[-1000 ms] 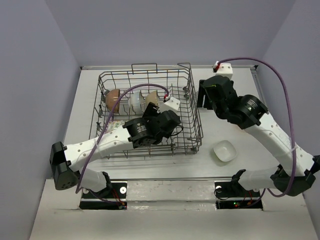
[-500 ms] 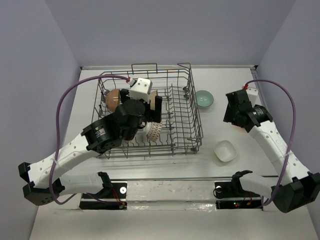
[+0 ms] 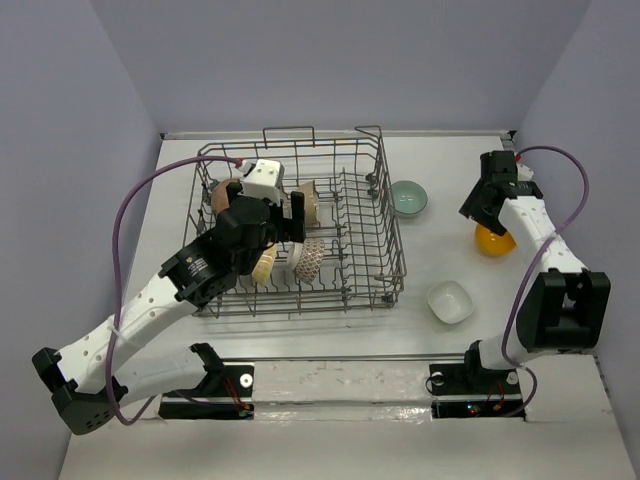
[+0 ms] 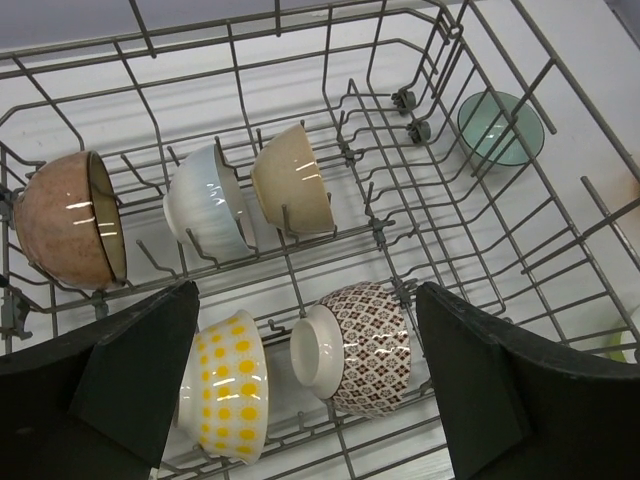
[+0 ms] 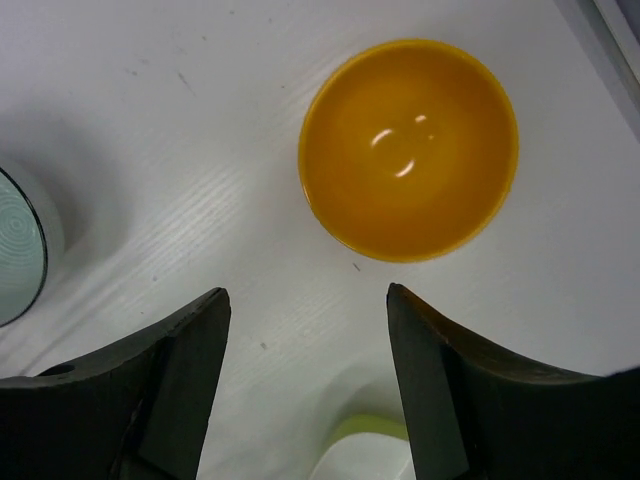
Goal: Load the bowls into the dish rack
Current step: Pick up the bowl from the corner of the board.
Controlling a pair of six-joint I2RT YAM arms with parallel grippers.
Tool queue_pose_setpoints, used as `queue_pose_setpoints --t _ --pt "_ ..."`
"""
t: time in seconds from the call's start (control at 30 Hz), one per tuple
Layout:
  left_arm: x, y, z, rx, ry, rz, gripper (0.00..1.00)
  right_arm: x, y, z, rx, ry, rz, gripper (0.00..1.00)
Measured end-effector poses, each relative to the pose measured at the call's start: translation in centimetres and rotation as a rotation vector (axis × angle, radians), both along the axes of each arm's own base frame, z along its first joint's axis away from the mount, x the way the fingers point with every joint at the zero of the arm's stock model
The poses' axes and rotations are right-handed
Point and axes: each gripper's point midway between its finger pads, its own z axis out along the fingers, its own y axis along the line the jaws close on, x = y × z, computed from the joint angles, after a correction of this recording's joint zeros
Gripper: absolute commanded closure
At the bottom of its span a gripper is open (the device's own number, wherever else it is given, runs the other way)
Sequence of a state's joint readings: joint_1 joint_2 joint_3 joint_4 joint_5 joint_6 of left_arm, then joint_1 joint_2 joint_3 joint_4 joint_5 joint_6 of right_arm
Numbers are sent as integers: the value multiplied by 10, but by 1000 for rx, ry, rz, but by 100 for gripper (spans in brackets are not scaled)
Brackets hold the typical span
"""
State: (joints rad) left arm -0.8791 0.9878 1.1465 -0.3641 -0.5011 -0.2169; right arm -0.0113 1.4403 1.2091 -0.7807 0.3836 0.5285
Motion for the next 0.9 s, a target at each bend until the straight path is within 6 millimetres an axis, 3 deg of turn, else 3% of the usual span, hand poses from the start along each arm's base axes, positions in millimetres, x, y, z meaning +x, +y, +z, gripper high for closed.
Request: queue_pose_setpoints --t 0.33,0.63,0.9 --pt "12 4 -17 -9 16 -4 1 57 -2 -19 36 -21 -40 32" --pt "23 15 -25 -21 22 14 1 58 -25 -30 36 -13 -102 32" --pt "24 13 -25 -34 23 -4 1 61 -31 -52 40 16 -117 33"
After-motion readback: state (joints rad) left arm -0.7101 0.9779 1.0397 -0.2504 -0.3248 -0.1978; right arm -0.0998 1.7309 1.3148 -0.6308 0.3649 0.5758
